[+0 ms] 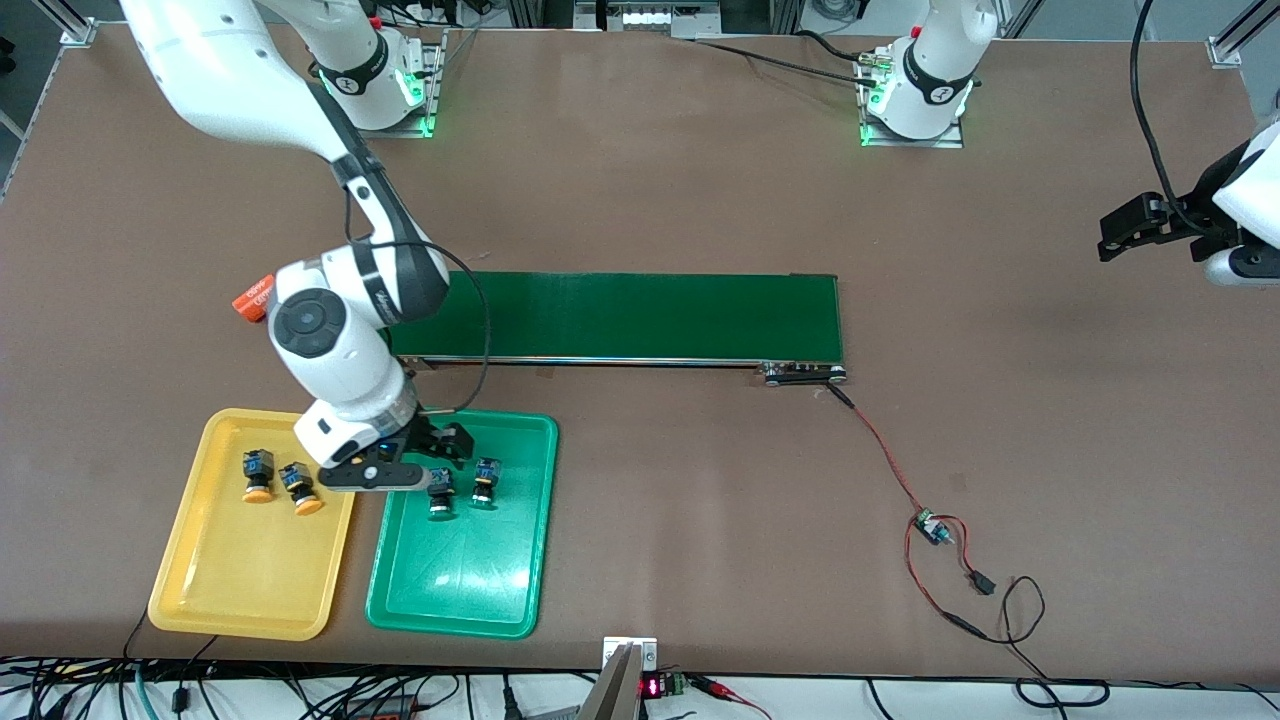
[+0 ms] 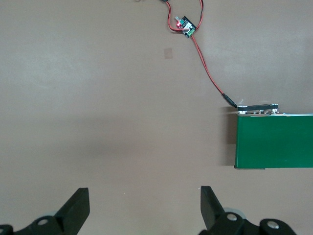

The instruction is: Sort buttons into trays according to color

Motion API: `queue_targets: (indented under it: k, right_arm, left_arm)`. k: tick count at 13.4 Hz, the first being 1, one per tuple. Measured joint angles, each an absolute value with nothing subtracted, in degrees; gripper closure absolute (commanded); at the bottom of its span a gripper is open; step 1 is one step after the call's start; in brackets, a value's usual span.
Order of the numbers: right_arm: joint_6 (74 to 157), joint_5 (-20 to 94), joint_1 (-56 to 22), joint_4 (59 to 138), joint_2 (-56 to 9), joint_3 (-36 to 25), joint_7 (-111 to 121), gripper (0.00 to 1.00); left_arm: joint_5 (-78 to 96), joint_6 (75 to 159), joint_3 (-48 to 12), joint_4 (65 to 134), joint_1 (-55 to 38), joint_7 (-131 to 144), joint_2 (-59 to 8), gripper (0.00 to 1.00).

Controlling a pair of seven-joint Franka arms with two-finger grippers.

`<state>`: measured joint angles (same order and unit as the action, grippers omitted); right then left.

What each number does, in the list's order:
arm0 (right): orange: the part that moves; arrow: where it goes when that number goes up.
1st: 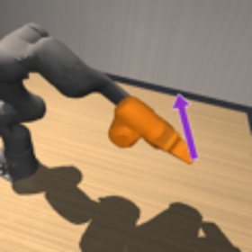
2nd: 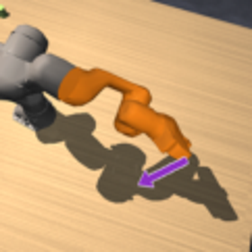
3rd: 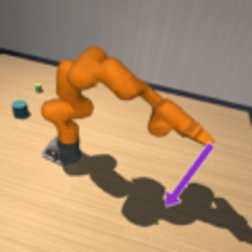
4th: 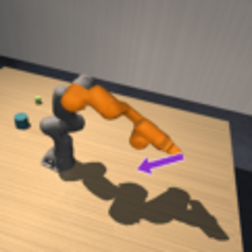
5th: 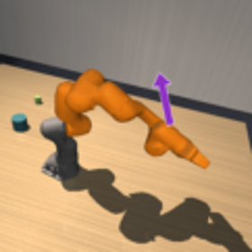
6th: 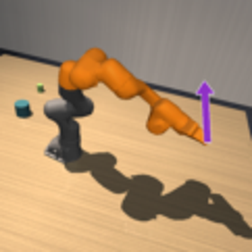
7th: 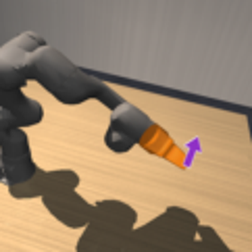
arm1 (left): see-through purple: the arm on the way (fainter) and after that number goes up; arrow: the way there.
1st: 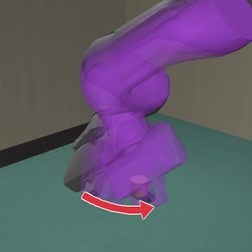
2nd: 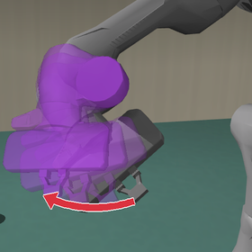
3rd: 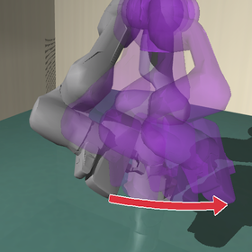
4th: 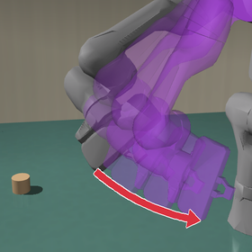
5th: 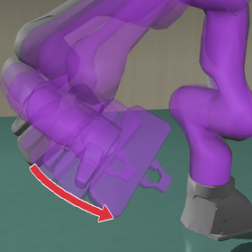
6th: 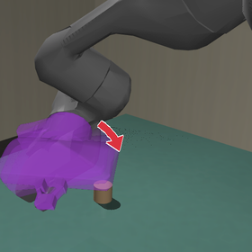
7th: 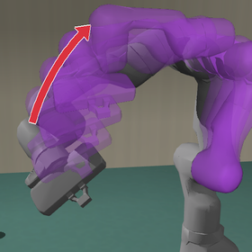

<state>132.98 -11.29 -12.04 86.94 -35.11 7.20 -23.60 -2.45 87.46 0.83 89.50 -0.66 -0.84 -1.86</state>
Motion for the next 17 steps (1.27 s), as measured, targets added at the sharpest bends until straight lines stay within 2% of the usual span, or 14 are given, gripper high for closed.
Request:
queue_targets:
  k: [8, 12, 17]
  right_arm:
    - [104.9, -5.6, -3.9, 87.0, -18.1, 8.0, -14.0, 0.0]
    - [97.8, -5.0, -1.8, 88.3, -10.1, 8.3, -12.5, 0.0]
    - [91.7, -4.2, 1.4, 94.5, 0.4, 8.9, -10.2, 0.0]
  left_arm:
    - [-2.4, 87.5, 0.8, 89.5, -0.6, -0.8, -1.9, 0.0]
    - [-2.4, 87.5, 0.8, 89.5, -0.6, -0.8, -1.9, 0.0]
    - [-2.4, 87.5, 0.8, 89.5, -0.6, -0.8, -1.9, 0.0]
